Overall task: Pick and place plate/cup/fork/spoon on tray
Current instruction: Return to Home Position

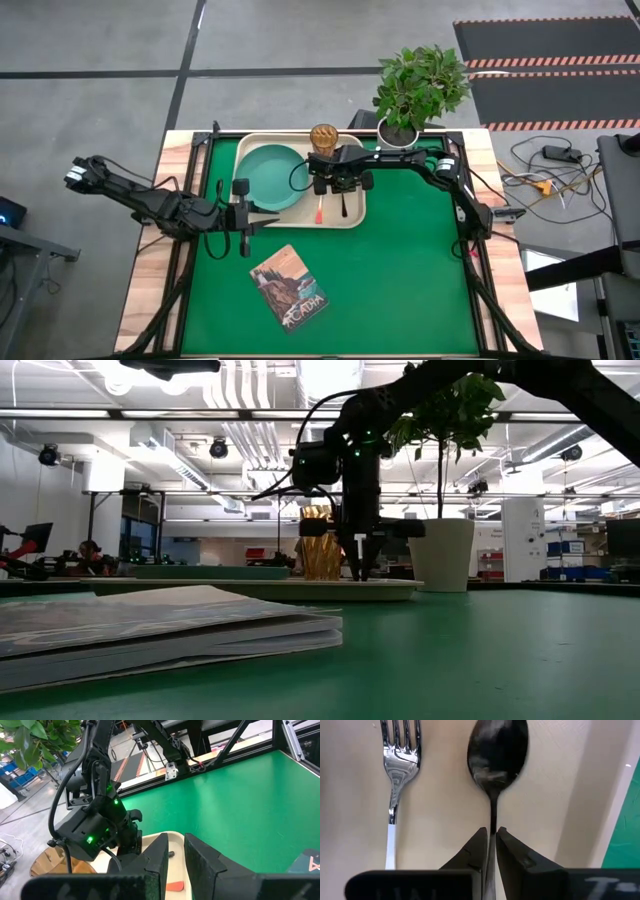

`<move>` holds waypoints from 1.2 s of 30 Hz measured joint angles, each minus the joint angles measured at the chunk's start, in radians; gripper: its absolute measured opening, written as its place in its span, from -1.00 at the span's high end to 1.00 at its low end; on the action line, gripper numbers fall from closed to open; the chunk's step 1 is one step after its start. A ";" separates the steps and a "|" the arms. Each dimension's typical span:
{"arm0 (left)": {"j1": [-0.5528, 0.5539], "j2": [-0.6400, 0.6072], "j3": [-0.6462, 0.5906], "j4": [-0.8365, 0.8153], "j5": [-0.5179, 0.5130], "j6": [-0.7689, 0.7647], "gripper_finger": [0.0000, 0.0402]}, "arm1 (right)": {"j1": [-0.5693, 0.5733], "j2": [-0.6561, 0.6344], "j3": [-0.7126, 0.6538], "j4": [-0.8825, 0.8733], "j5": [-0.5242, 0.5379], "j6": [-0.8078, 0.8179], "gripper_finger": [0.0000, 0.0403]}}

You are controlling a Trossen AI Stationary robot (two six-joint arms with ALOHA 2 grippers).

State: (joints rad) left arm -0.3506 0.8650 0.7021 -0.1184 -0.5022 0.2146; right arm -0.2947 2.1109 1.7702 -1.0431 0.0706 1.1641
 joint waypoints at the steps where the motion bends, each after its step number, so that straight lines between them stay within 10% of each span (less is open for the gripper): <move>1: 0.000 0.000 0.000 0.000 0.000 0.000 0.78 | 0.000 0.000 0.000 0.000 0.000 0.002 0.85; 18: 0.000 0.000 0.000 0.000 0.000 0.000 0.78 | 0.065 -0.095 0.001 -0.016 -0.017 -0.120 0.65; 26: -0.003 0.000 0.000 -0.006 0.003 -0.046 0.78 | 0.301 -0.187 -0.026 0.003 0.057 -0.518 0.80; 36: -0.061 0.000 -0.007 -0.078 0.035 -0.105 0.78 | 0.563 -0.382 -0.315 0.483 0.182 -0.939 0.96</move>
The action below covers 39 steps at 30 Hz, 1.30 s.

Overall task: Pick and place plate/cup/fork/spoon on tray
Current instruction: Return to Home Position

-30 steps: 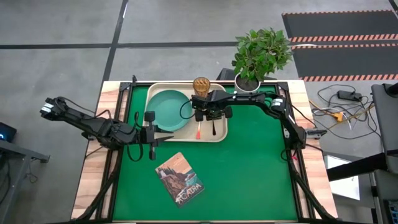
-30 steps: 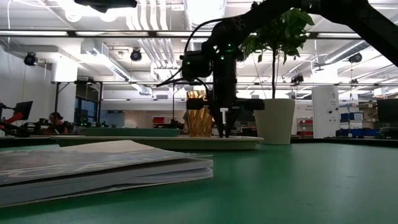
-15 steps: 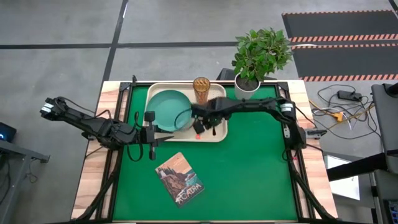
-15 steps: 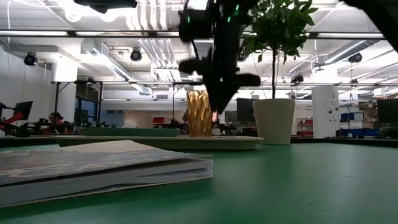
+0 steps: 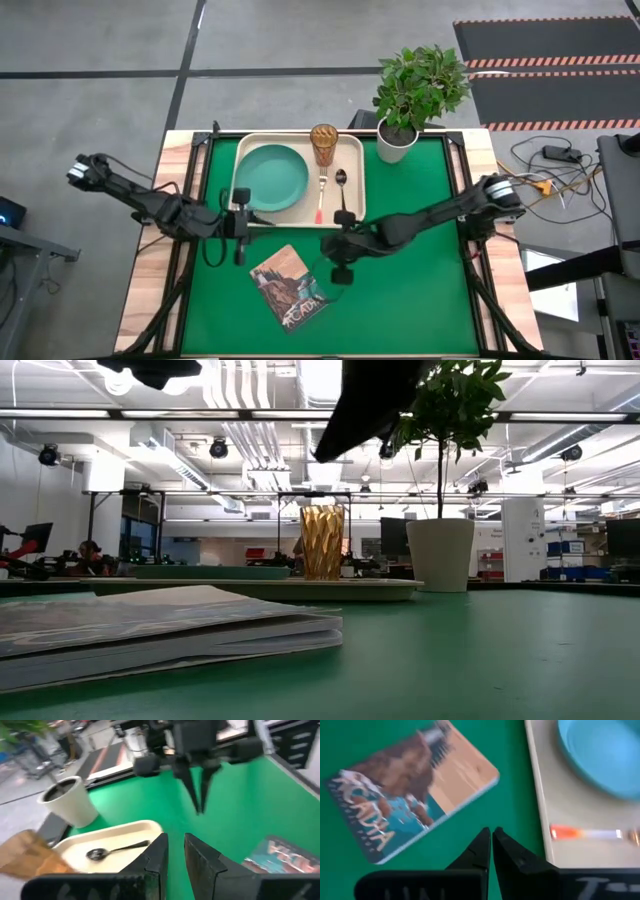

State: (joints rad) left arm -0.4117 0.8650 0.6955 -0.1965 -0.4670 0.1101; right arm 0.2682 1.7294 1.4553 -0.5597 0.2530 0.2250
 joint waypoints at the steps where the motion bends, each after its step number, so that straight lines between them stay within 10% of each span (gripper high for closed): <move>1: -0.008 0.000 -0.004 0.001 0.015 0.000 0.78 | 0.009 -0.026 -0.045 0.060 0.002 -0.031 0.96; 22: -0.035 -0.322 -0.248 0.096 0.123 0.073 0.78 | -0.014 -0.623 -0.913 0.894 -0.069 -0.276 0.96; 39: -0.035 -0.707 -0.457 0.110 0.153 0.151 0.78 | -0.020 -0.984 -1.266 1.127 -0.069 -0.402 0.96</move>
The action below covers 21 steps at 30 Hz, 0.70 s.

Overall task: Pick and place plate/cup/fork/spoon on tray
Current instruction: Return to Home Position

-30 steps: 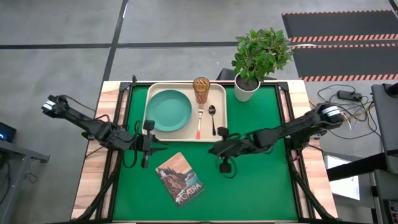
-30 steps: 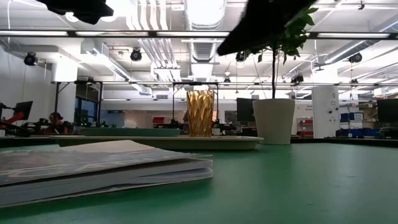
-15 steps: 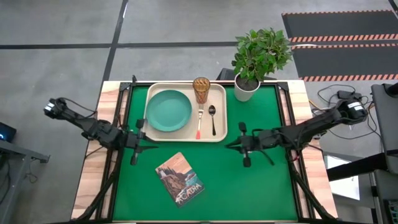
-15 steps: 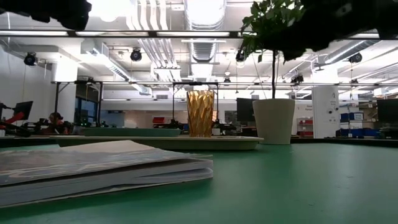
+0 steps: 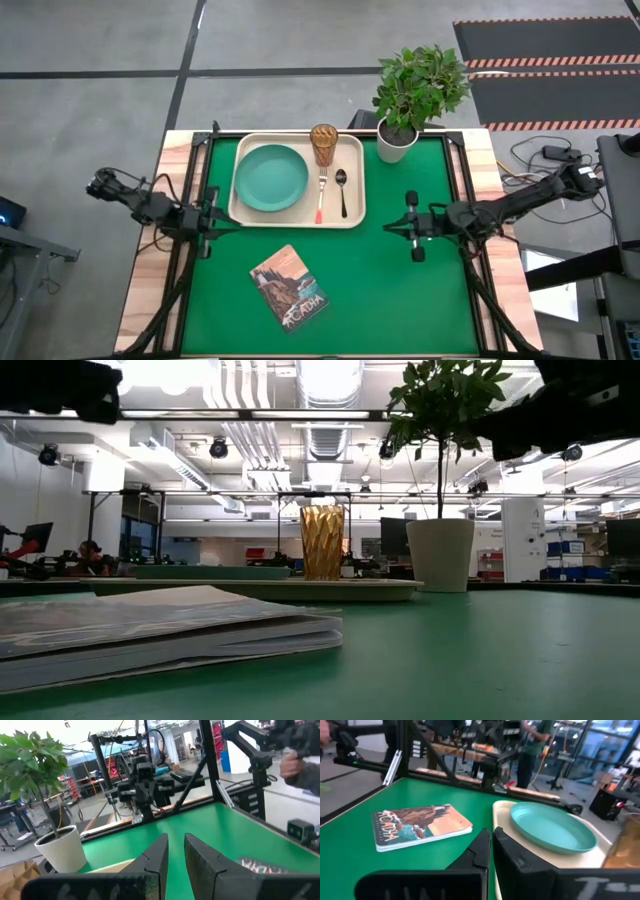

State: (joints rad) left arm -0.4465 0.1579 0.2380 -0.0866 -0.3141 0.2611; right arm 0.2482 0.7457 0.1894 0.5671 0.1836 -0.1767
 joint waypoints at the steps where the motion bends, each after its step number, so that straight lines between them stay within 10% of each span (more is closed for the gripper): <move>1: 0.000 -0.024 -0.014 -0.006 0.000 0.007 0.78 | -0.005 -0.024 -0.013 0.001 0.000 -0.003 0.96; 21: 0.002 -0.154 -0.122 -0.037 -0.032 0.001 0.78 | -0.136 -0.382 -0.177 -0.110 -0.009 -0.067 0.96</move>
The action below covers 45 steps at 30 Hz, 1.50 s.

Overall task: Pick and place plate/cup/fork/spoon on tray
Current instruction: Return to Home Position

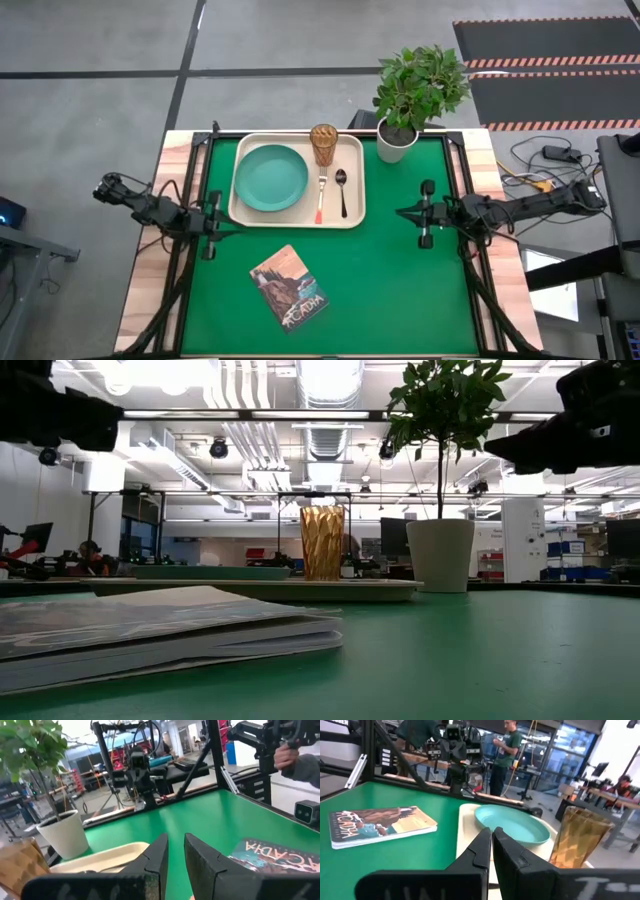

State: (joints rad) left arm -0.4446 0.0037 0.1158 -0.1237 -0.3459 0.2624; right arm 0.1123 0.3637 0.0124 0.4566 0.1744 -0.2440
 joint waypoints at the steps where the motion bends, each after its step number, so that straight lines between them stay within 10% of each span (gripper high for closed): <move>1: 0.000 0.002 -0.005 0.002 -0.001 -0.010 0.78 | 0.000 -0.014 0.000 -0.008 0.000 -0.011 0.96; 20: 0.000 0.001 -0.063 0.054 -0.001 -0.044 0.78 | 0.000 -0.364 -0.001 -0.267 -0.006 -0.090 0.96; 29: 0.000 0.020 -0.070 0.074 -0.051 -0.061 0.78 | 0.000 -0.361 -0.001 -0.322 -0.198 -0.021 0.96; 45: 0.000 0.071 -0.077 0.117 -0.053 -0.072 0.78 | 0.000 -0.328 -0.002 -0.328 -0.201 0.140 0.96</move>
State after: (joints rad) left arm -0.4442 0.0748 0.0387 -0.0071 -0.3985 0.1905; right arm 0.1123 0.0357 0.0109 0.1287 -0.0261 -0.1043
